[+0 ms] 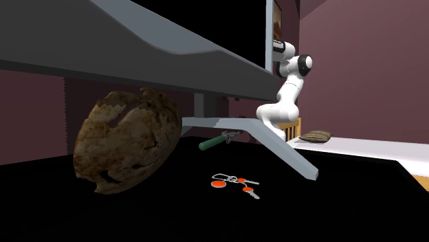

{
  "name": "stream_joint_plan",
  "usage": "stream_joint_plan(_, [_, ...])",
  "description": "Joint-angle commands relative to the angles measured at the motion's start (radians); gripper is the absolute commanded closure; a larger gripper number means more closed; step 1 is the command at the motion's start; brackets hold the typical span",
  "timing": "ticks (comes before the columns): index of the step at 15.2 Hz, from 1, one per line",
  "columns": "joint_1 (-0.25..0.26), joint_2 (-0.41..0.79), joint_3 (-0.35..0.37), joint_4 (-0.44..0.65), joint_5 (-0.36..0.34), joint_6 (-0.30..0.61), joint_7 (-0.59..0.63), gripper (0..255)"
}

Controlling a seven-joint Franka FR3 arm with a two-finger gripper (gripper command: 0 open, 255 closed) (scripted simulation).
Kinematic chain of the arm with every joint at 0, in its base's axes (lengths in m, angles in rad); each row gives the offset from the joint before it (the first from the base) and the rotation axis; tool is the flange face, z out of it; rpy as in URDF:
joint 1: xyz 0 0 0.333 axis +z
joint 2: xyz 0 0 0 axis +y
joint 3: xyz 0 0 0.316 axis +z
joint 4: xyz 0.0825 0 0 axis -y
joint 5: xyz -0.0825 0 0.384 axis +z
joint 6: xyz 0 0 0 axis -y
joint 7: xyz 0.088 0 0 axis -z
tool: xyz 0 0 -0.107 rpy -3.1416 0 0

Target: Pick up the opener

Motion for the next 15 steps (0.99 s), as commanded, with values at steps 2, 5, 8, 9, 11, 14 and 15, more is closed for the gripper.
stream_joint_plan(2, [0.008,0.026,0.0,-0.009,0.001,0.03,-0.01,0])
stream_joint_plan(5, [0.032,0.112,0.002,-0.03,0.003,0.121,-0.039,0])
stream_joint_plan(8, [0.055,0.205,0.005,-0.04,0.006,0.209,-0.068,0])
stream_joint_plan(9, [0.063,0.237,0.006,-0.041,0.006,0.238,-0.077,0])
stream_joint_plan(11, [0.077,0.305,0.01,-0.04,0.009,0.294,-0.096,0])
stream_joint_plan(14, [0.098,0.41,0.018,-0.03,0.012,0.374,-0.125,0])
stream_joint_plan(15, [0.102,0.429,0.019,-0.027,0.012,0.388,-0.13,0])
